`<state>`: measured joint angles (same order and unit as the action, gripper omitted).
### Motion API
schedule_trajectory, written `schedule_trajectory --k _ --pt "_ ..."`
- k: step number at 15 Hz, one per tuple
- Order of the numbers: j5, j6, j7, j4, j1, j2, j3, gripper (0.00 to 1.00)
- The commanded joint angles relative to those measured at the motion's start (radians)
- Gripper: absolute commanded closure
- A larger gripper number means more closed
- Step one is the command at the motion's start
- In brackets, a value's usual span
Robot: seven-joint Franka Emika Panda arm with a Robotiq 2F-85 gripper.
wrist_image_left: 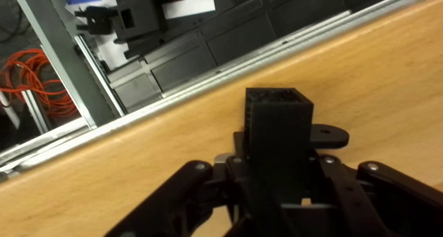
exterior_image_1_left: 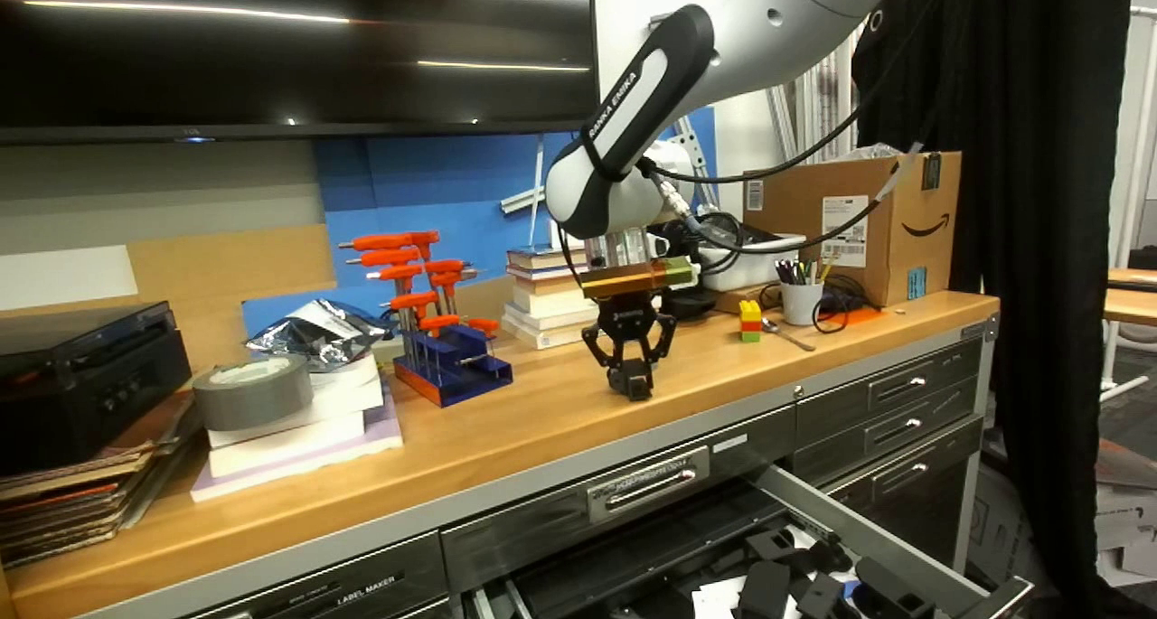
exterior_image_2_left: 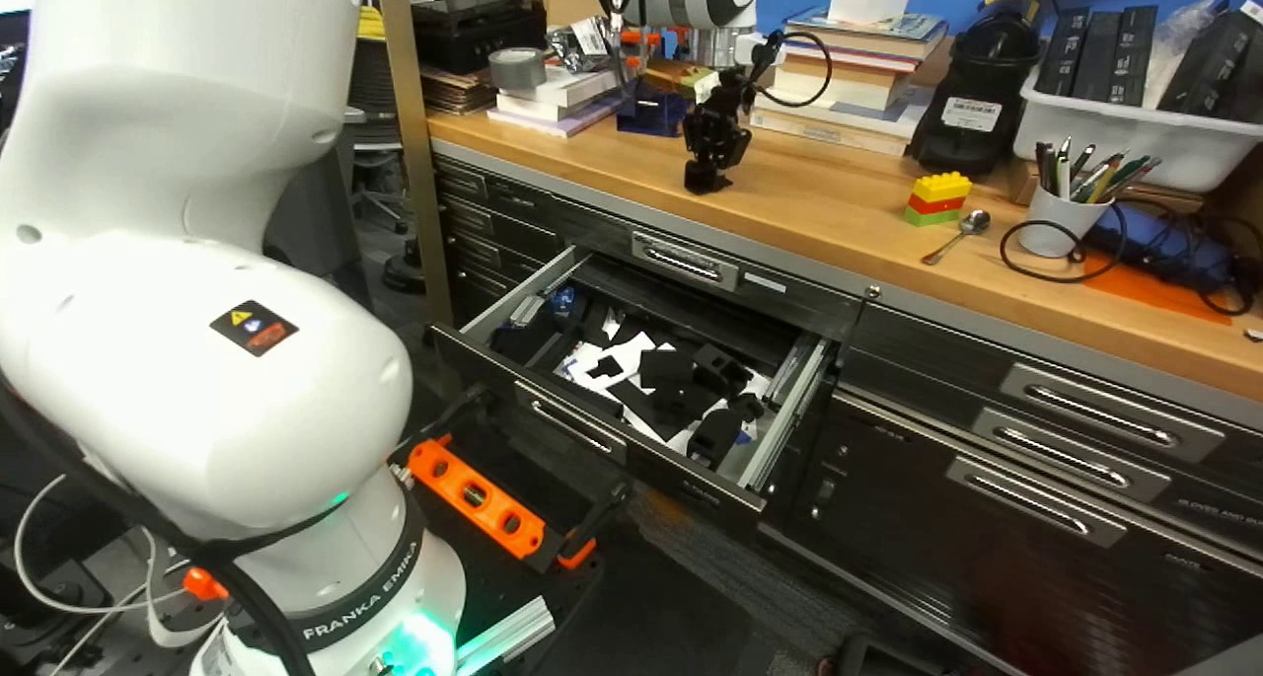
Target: Place the black objects inside the open drawer then close the drawer
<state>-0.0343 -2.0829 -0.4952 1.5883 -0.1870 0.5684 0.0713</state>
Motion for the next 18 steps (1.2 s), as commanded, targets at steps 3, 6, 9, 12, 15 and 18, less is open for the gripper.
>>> schedule_trajectory --k 3,6,9,12,15,18 --pt "-0.038 -0.051 -0.176 0.35 -0.008 -0.258 0.034 0.82" --pt "-0.028 -0.1 -0.264 0.509 0.005 -0.359 0.018 0.82" --pt "-0.036 -0.188 -0.368 0.667 0.008 -0.434 0.0 0.82" --pt "-0.047 -0.284 -0.498 0.799 0.011 -0.488 -0.018 0.82" --pt "-0.071 -0.404 -0.661 0.926 0.011 -0.526 -0.036 0.82" --pt "-0.097 -0.522 -0.815 1.02 0.011 -0.535 -0.057 0.82"
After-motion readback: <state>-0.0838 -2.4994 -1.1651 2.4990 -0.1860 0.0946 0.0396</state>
